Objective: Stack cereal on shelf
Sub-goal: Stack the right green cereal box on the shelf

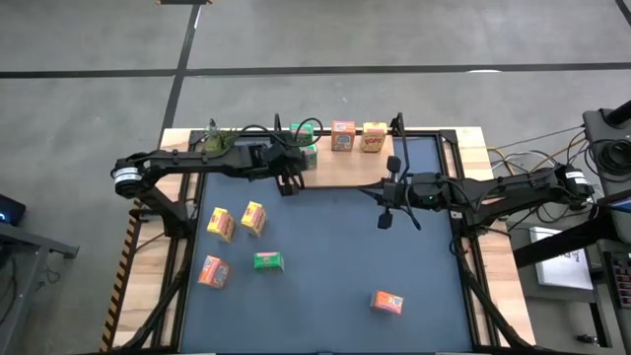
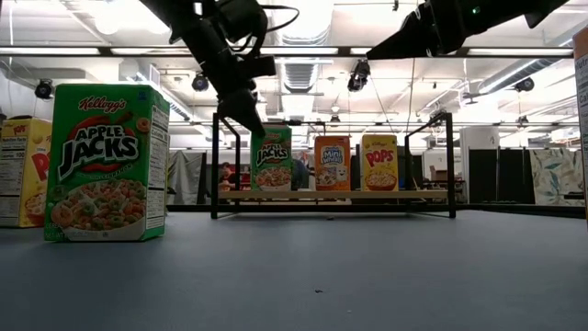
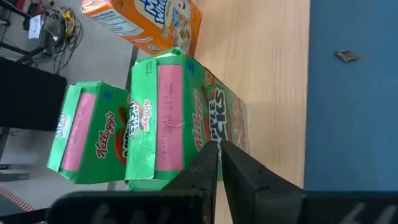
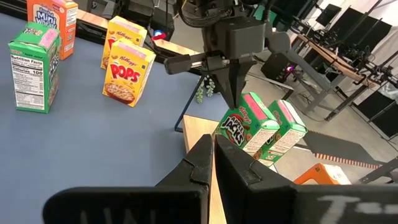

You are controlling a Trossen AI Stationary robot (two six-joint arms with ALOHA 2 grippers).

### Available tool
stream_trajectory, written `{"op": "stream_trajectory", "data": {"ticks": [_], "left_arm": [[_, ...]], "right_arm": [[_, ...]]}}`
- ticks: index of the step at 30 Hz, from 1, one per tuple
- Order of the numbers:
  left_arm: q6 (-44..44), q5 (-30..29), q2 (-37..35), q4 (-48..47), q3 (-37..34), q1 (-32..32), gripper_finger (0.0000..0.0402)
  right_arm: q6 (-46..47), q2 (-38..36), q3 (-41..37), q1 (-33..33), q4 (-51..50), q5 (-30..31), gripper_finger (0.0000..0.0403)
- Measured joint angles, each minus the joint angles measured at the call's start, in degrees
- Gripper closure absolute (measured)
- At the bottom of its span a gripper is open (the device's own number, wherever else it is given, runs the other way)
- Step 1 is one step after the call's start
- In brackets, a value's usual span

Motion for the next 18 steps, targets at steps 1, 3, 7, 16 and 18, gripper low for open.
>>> {"op": "stream_trajectory", "data": {"ticks": [1,3,7,16,18], "left_arm": [[0.0,0.0,0.0,0.0,0.0,0.0,0.0395],[0.0,0.0,0.0,0.0,0.0,0.0,0.0396],[-0.3,-2.3,0.0,0.0,0.0,0.3,0.0400],[-1.0,-3.9,0.0,0.0,0.0,0.3,0.0400],[-1.7,-3.6,0.0,0.2,0.0,0.1,0.0400]], "right_arm": [[0.0,0.0,0.0,0.0,0.0,0.0,0.0394],[-0.1,0.0,0.0,0.0,0.0,0.0,0.0394],[-0.1,0.0,0.0,0.0,0.0,0.0,0.0394],[-0.1,0.0,0.0,0.0,0.0,0.0,0.0394],[-0.1,0.0,0.0,0.0,0.0,0.0,0.0394]]}}
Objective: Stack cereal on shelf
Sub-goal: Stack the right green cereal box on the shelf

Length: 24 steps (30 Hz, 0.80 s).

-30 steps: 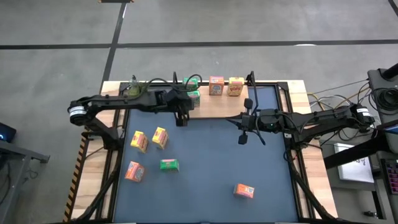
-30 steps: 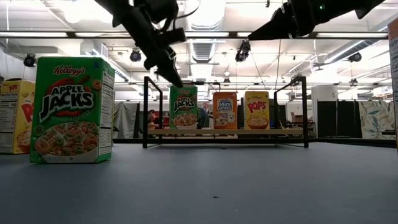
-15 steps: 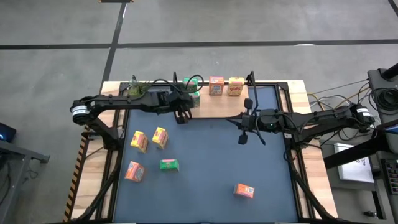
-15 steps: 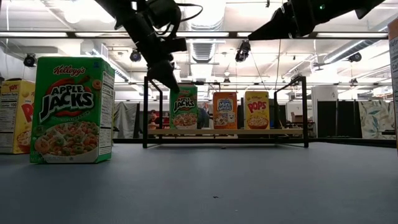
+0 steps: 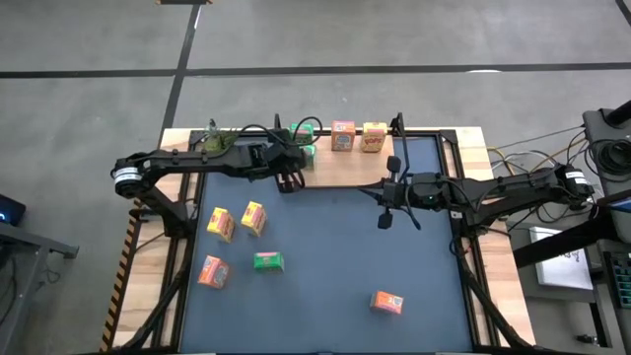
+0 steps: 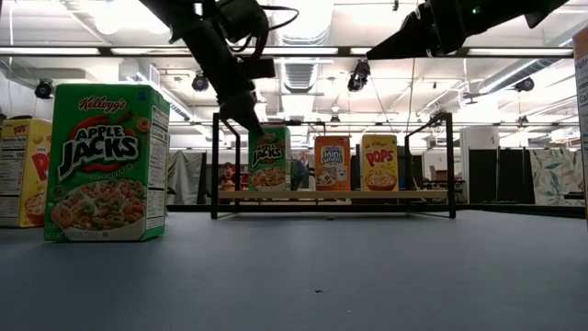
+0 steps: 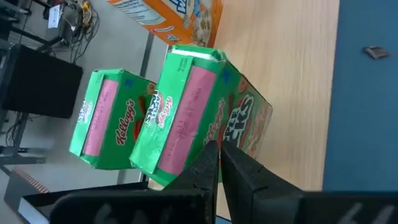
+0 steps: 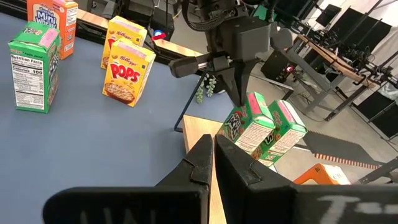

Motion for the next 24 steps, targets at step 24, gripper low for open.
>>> {"op": "stream_trajectory", "data": {"ticks": [24], "left_arm": [[-3.3,6.2,-0.2,15.2,1.1,2.8,0.0400]], "right_arm": [[-0.2,0.0,0.0,0.0,0.0,0.0,0.0394]]}}
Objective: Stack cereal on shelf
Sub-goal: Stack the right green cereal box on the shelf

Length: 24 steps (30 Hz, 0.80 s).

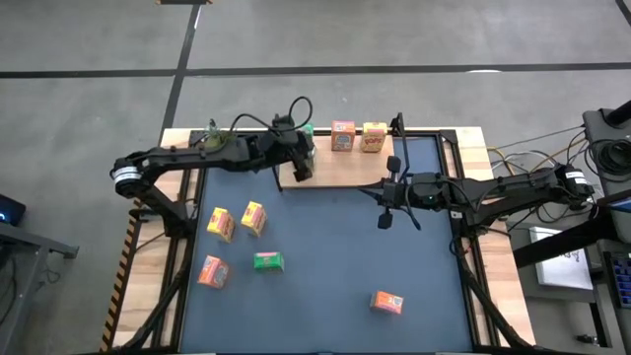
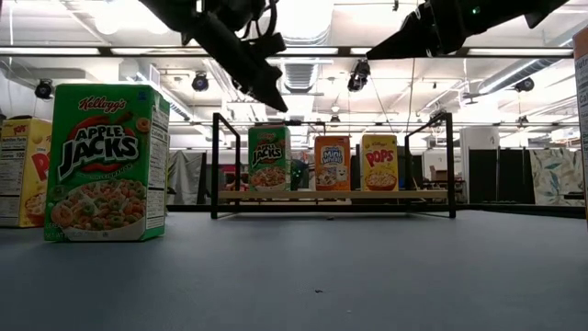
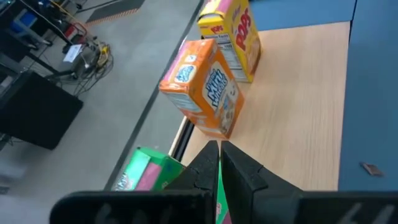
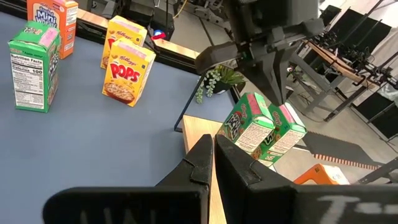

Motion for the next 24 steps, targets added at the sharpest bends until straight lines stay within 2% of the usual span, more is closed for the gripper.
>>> {"op": "stream_trajectory", "data": {"ticks": [12,17,24], "left_arm": [[-1.8,0.1,0.0,2.8,-2.9,0.0,0.0400],[-2.4,-0.4,0.0,7.2,-5.8,0.0,0.0400],[-3.9,-0.9,0.2,7.9,-6.0,0.0,0.0400]], "right_arm": [[-0.4,0.0,0.0,0.0,0.4,0.0,0.0394],[-0.4,0.0,0.0,0.0,0.4,0.0,0.0394],[-0.4,0.0,0.0,0.0,0.4,0.0,0.0394]]}}
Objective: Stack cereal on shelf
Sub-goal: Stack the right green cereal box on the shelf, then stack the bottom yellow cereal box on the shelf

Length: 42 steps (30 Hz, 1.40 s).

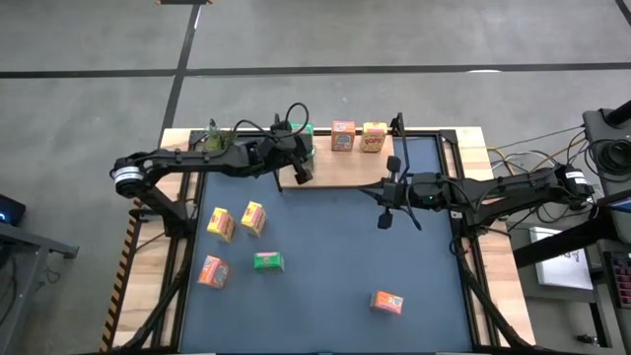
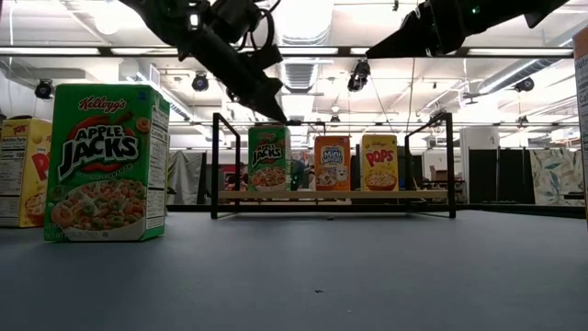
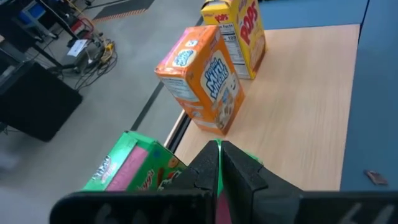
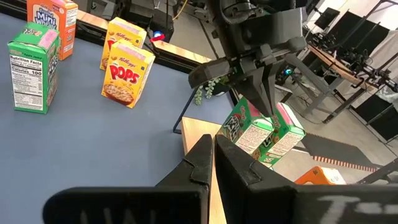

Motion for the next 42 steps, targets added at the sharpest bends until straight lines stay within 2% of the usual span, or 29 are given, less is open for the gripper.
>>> {"op": "stream_trajectory", "data": {"ticks": [5,10,20,25,31,36,42], "left_arm": [[-2.2,-0.4,2.3,0.6,0.0,0.0,0.0400],[-4.2,-5.6,4.4,2.3,0.1,-0.1,0.0400],[-6.9,-6.5,4.0,3.1,0.0,0.0,0.0400],[-9.2,-10.0,4.0,3.0,0.0,0.0,0.0400],[-9.2,-9.9,3.8,3.2,0.0,-0.2,0.0400],[-9.2,-5.8,3.0,3.1,0.6,-0.4,0.0400],[-8.3,-5.6,0.6,3.0,1.2,-0.7,0.0400]], "right_arm": [[0.0,0.0,0.0,0.0,0.0,0.0,0.0394],[0.0,0.0,0.0,0.0,0.0,0.0,0.0394],[0.1,0.0,0.0,0.0,-0.2,0.0,0.0394],[0.2,0.0,0.0,0.0,-0.2,0.0,0.0394],[0.6,0.0,0.0,0.0,-0.2,0.0,0.0394],[0.6,0.0,0.0,0.0,-0.2,0.0,0.0394],[0.6,0.0,0.0,0.0,-0.2,0.0,0.0394]]}}
